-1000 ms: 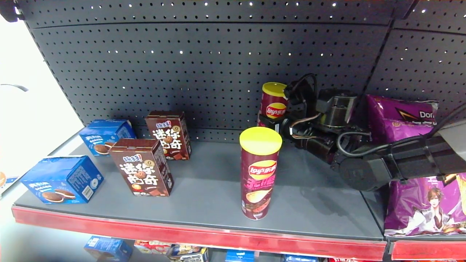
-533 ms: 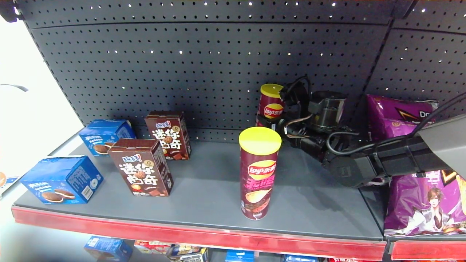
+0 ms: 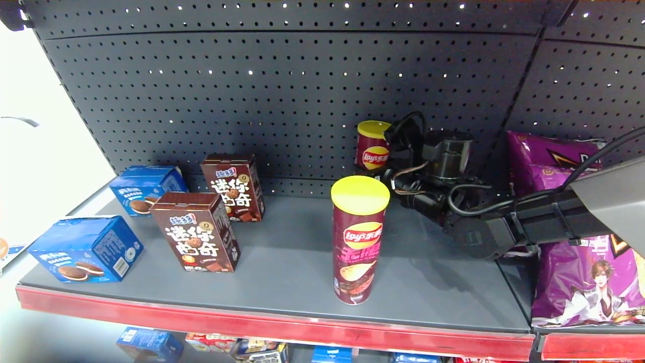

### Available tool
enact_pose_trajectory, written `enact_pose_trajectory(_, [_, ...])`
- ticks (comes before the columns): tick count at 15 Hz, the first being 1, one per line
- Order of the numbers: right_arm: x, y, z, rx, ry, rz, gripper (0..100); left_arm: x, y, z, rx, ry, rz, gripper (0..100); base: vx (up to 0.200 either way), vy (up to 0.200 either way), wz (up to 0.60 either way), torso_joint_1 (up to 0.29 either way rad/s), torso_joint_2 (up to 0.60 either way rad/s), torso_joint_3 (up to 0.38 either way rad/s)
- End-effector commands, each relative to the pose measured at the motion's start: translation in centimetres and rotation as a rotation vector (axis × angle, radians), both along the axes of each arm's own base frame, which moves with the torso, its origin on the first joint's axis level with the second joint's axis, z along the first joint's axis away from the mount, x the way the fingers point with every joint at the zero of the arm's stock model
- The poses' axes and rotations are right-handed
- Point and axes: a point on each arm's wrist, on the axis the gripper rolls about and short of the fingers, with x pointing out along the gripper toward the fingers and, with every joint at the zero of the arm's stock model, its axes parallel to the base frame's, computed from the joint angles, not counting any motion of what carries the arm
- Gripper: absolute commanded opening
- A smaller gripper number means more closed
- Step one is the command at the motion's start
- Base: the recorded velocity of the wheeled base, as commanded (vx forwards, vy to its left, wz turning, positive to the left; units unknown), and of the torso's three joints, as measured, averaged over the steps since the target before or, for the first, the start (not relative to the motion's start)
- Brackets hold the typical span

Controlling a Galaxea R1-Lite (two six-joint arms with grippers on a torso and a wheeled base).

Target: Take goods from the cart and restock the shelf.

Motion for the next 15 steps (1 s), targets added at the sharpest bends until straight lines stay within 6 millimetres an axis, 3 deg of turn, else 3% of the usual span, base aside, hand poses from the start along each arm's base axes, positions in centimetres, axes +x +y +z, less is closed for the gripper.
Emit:
enact_pose_trajectory(1, [-0.2,-0.1,0.3,0.002,0.0,0.001,100,0.0,0.0,0.0,0.0,0.002,0.0,100,0.0,0.0,0.0,0.0,0.0,0.0])
enact_pose_trajectory(15, [-4.7,-0.8,1.2,-0.003,0.043,-0.012,100,0.0,0.0,0.0,0.0,0.002,0.0,100,0.0,0.0,0.0,0.0,0.0,0.0])
